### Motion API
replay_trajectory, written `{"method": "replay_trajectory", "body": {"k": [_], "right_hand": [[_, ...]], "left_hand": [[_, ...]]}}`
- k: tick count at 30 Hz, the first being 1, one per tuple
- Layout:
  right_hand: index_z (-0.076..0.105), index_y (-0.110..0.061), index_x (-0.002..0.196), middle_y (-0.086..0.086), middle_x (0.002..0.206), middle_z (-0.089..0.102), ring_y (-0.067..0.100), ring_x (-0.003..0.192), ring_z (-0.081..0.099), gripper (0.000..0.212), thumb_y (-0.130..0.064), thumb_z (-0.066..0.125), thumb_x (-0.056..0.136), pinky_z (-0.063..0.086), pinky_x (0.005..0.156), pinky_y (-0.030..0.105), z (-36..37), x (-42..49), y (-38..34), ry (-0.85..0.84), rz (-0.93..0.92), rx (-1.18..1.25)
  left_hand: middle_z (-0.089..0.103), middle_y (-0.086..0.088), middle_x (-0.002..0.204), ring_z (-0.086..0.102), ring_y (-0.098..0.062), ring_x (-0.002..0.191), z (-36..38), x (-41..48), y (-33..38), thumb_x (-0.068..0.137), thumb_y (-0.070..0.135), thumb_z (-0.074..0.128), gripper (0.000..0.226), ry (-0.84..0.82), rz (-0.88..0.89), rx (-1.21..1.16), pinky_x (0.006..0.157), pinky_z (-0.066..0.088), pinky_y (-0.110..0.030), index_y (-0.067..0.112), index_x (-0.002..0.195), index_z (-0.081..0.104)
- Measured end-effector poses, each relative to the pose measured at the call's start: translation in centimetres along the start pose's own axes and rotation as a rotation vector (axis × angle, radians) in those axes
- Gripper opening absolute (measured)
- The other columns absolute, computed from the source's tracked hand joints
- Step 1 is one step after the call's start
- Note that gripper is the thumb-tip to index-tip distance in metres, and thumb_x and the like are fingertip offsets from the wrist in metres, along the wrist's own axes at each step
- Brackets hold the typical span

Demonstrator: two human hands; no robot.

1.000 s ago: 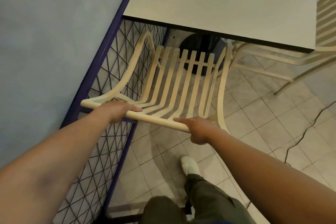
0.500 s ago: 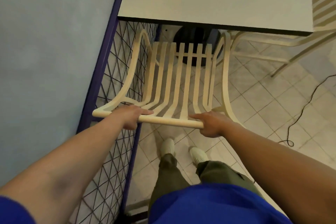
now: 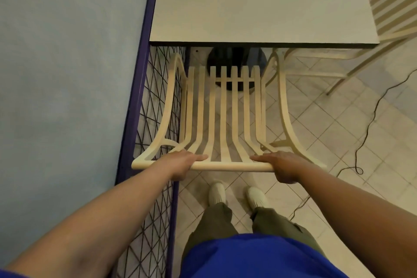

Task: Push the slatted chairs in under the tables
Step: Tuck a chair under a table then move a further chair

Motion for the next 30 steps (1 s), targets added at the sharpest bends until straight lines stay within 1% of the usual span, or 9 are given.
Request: {"method": "replay_trajectory", "body": {"k": [4, 6, 9, 12, 17, 21, 24, 27, 30], "right_hand": [[0.026, -0.049, 0.154, -0.005, 0.135, 0.054, 0.015, 0.110, 0.053, 0.083, -0.007, 0.063, 0.092, 0.044, 0.094, 0.032, 0.3, 0.1, -0.2, -0.001, 0.002, 0.008], [0.025, -0.049, 0.154, -0.004, 0.137, 0.053, 0.014, 0.107, 0.051, 0.083, -0.007, 0.062, 0.092, 0.043, 0.092, 0.031, 0.2, 0.0, -0.2, -0.018, 0.008, 0.016], [0.025, -0.050, 0.154, -0.002, 0.134, 0.054, 0.014, 0.100, 0.049, 0.083, -0.012, 0.062, 0.090, 0.045, 0.088, 0.030, 0.4, 0.0, -0.5, -0.052, 0.007, 0.076], [0.028, -0.052, 0.152, -0.002, 0.132, 0.055, 0.015, 0.100, 0.052, 0.081, -0.017, 0.064, 0.088, 0.048, 0.088, 0.031, 0.7, 0.4, -0.6, -0.045, -0.003, 0.092], [0.028, -0.052, 0.152, -0.005, 0.122, 0.055, 0.014, 0.096, 0.053, 0.082, -0.009, 0.063, 0.091, 0.044, 0.084, 0.030, 1.2, 0.2, -0.8, 0.003, -0.011, 0.033], [0.027, -0.049, 0.154, -0.003, 0.127, 0.057, 0.013, 0.097, 0.054, 0.082, -0.010, 0.064, 0.092, 0.044, 0.084, 0.027, 2.2, -0.3, -1.0, 0.009, -0.006, 0.026], [0.028, -0.048, 0.153, -0.003, 0.125, 0.057, 0.013, 0.096, 0.054, 0.079, -0.010, 0.063, 0.094, 0.043, 0.082, 0.026, 1.7, -0.3, -0.8, 0.019, -0.003, 0.021], [0.028, -0.048, 0.154, -0.003, 0.124, 0.056, 0.012, 0.092, 0.052, 0.080, -0.008, 0.062, 0.094, 0.041, 0.078, 0.025, 1.2, -0.1, -1.0, 0.015, 0.001, 0.020], [0.029, -0.046, 0.154, -0.003, 0.125, 0.057, 0.010, 0.090, 0.049, 0.079, -0.006, 0.061, 0.094, 0.038, 0.077, 0.025, 0.5, 0.3, -1.5, 0.025, 0.000, 0.030]], "left_hand": [[0.052, 0.002, 0.122, 0.056, -0.018, 0.100, 0.0, -0.2, -0.2, 0.089, -0.001, 0.060, 0.097, 0.005, 0.000, 0.012, 0.088, 0.055, -0.042, 0.056, 0.155, 0.018], [0.052, 0.003, 0.124, 0.055, -0.017, 0.101, 0.1, -0.1, -0.5, 0.090, 0.001, 0.061, 0.096, -0.001, 0.010, 0.000, 0.086, 0.054, -0.039, 0.059, 0.154, 0.018], [0.051, 0.007, 0.137, 0.054, -0.017, 0.112, 0.2, -0.6, -1.8, 0.090, 0.005, 0.063, 0.095, 0.009, 0.025, -0.003, 0.091, 0.053, -0.040, 0.063, 0.151, 0.020], [0.049, 0.010, 0.147, 0.054, -0.017, 0.120, 0.6, -0.9, -2.9, 0.087, -0.001, 0.062, 0.101, 0.034, 0.024, 0.023, 0.094, 0.052, -0.040, 0.066, 0.149, 0.018], [0.048, 0.009, 0.147, 0.055, -0.018, 0.116, 1.0, -1.1, -2.7, 0.087, -0.006, 0.060, 0.105, 0.054, 0.032, 0.022, 0.092, 0.053, -0.040, 0.069, 0.147, 0.017], [0.050, 0.009, 0.144, 0.056, -0.017, 0.114, 1.6, -1.4, -2.7, 0.088, -0.006, 0.059, 0.105, 0.056, 0.041, 0.034, 0.091, 0.054, -0.040, 0.071, 0.146, 0.016], [0.049, 0.007, 0.143, 0.056, -0.018, 0.112, 1.2, -1.3, -2.5, 0.088, -0.006, 0.060, 0.106, 0.060, 0.043, 0.035, 0.089, 0.055, -0.040, 0.070, 0.146, 0.016], [0.049, 0.006, 0.141, 0.056, -0.019, 0.113, 0.5, -1.2, -2.6, 0.088, -0.006, 0.061, 0.106, 0.066, 0.033, 0.038, 0.091, 0.054, -0.041, 0.071, 0.146, 0.016], [0.050, 0.006, 0.135, 0.055, -0.017, 0.109, -0.5, -1.0, -3.0, 0.093, 0.003, 0.063, 0.096, 0.078, 0.030, 0.018, 0.092, 0.052, -0.040, 0.070, 0.146, 0.020]]}}
Point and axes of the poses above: each hand's wrist, its own x-axis towards the middle knuckle, its own z-axis out of the palm, y = z × x, the point moved 5 cm from there along x, towards the middle knuckle
